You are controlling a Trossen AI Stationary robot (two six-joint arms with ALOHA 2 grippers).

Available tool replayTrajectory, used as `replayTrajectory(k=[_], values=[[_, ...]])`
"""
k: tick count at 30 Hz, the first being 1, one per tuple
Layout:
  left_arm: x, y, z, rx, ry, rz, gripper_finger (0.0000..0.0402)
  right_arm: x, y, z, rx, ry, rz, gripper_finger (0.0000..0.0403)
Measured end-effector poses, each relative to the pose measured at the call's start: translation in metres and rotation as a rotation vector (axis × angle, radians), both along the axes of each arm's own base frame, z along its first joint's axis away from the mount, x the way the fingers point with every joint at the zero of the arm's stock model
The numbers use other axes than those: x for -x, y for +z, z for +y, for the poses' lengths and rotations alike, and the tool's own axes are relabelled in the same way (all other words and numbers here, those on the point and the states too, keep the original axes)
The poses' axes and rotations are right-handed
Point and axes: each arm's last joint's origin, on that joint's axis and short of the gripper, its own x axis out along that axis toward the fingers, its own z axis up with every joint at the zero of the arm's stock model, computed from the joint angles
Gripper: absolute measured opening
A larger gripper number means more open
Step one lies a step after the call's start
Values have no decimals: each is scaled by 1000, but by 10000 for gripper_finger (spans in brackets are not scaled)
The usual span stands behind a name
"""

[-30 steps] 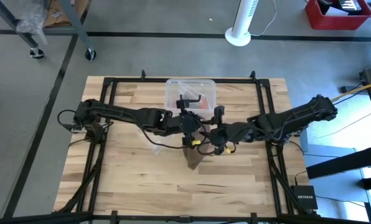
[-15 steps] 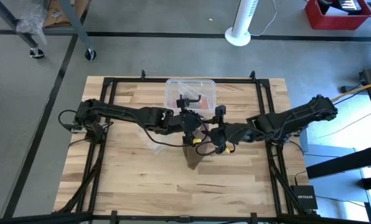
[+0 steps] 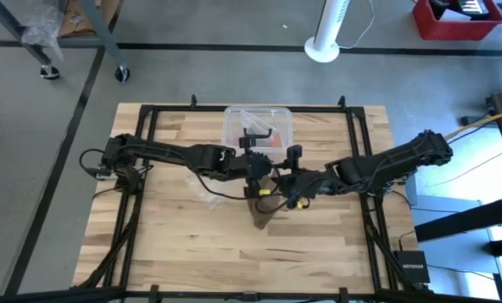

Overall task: Roll bandage
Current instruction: Roll the brown bandage

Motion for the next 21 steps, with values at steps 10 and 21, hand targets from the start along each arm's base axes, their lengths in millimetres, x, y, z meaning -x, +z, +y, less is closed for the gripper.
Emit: replayTrajectory(k=[10,21], values=[[0,-6,-3,23,-26,41,56,-1,-8,0,-97,23,57,188],[5,-11,-3,37,-41,113,56,-15,-21,-5,-80,-4,60,185]])
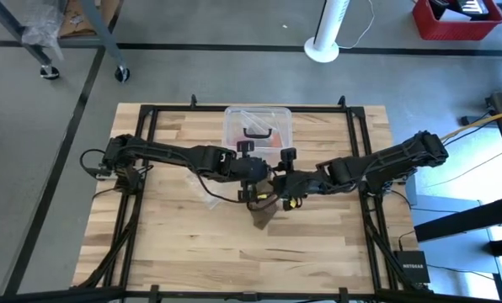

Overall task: Roll bandage
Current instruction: Roll the brown bandage

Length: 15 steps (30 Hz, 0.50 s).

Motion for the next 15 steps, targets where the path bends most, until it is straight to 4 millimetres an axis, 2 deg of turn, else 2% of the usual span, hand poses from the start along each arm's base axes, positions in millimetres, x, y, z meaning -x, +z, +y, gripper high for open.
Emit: replayTrajectory(k=[10,15], values=[[1,-5,-1,-1,-10,47,56,-6,-2,-1,-46,-2,-31,112],[2,-5,-1,0,-12,50,56,-7,-2,-1,-51,-2,-34,53]])
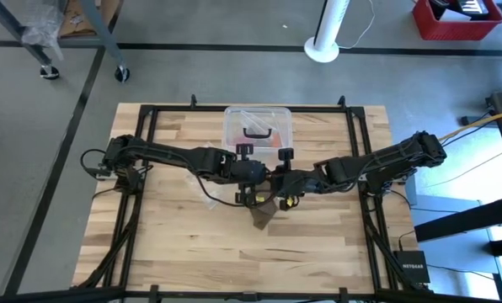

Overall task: Roll bandage
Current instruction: Roll the brown bandage

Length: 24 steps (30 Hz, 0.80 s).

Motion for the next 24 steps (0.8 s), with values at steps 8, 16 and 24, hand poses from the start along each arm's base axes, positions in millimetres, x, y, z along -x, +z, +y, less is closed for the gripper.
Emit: replayTrajectory(k=[8,16,24], values=[[0,0,0,-3,-3,4,56,0,1,0,-2,7,-2,13],[-4,4,2,31,47,-65,78,14,19,1,24,25,-43,3],[0,20,6,-5,8,-121,177,49,51,-5,5,35,-110,2]])
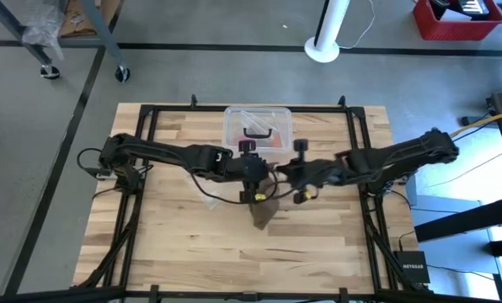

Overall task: Roll bandage
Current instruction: Roll the brown bandage

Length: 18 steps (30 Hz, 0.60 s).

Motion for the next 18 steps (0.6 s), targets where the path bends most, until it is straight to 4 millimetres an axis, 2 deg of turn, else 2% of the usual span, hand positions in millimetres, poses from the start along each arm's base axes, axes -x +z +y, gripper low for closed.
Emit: replayTrajectory(k=[4,8,11,15,18], values=[[4,18,1,-41,-15,-43,196,24,18,-3,-16,5,-48,1],[12,50,1,-74,-13,-132,199,51,36,-11,-56,-8,-110,1],[22,65,1,-116,27,-172,200,74,51,-17,-103,-7,-183,1],[29,71,6,-174,145,-194,200,107,66,-27,-143,3,-299,1],[32,71,8,-146,201,-209,200,131,63,-33,-169,1,-395,0]])
